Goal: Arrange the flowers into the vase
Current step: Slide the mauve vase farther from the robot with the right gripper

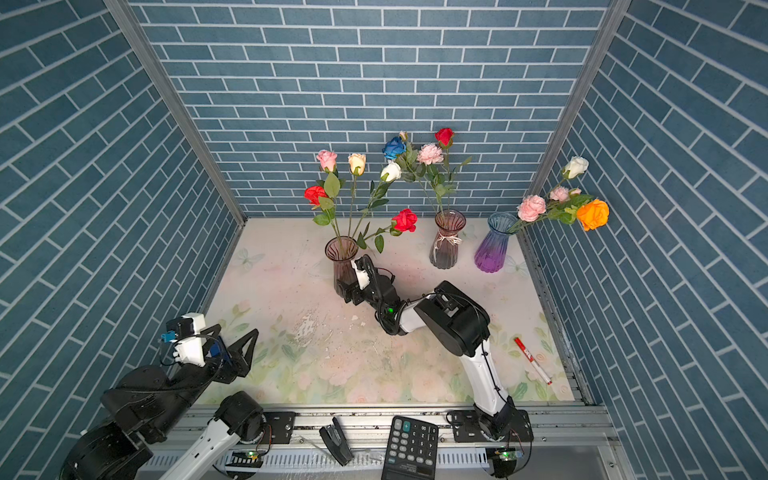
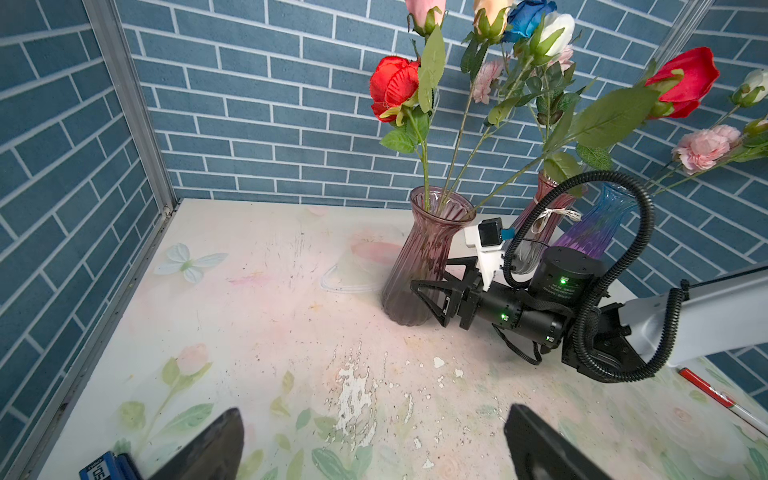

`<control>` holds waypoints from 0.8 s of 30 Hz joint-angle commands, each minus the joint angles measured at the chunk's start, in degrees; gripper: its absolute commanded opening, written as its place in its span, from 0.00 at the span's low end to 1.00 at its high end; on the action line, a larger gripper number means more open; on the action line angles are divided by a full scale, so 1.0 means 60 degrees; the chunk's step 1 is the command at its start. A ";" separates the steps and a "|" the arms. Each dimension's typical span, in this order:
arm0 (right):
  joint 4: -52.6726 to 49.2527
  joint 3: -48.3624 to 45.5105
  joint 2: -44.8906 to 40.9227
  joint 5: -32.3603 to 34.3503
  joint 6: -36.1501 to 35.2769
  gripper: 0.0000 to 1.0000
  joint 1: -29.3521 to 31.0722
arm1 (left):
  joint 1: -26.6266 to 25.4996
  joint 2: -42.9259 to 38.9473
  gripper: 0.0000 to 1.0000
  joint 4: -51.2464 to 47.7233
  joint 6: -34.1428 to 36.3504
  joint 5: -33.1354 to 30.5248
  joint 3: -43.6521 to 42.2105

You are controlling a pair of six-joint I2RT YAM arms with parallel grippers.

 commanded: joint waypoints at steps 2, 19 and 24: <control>-0.1429 0.0653 0.0840 -0.0615 -0.0083 0.89 -0.0055 | 0.0031 -0.0053 1.00 0.0032 0.0080 -0.0071 -0.0088; -0.4053 0.3617 0.2211 -0.1052 -0.0264 0.90 -0.0123 | 0.0033 -0.0032 1.00 0.0017 0.0065 -0.0106 -0.0086; -0.4616 0.4100 0.2450 -0.1061 -0.0158 0.90 -0.0152 | 0.0038 -0.0026 1.00 0.0017 0.0075 -0.0097 -0.0084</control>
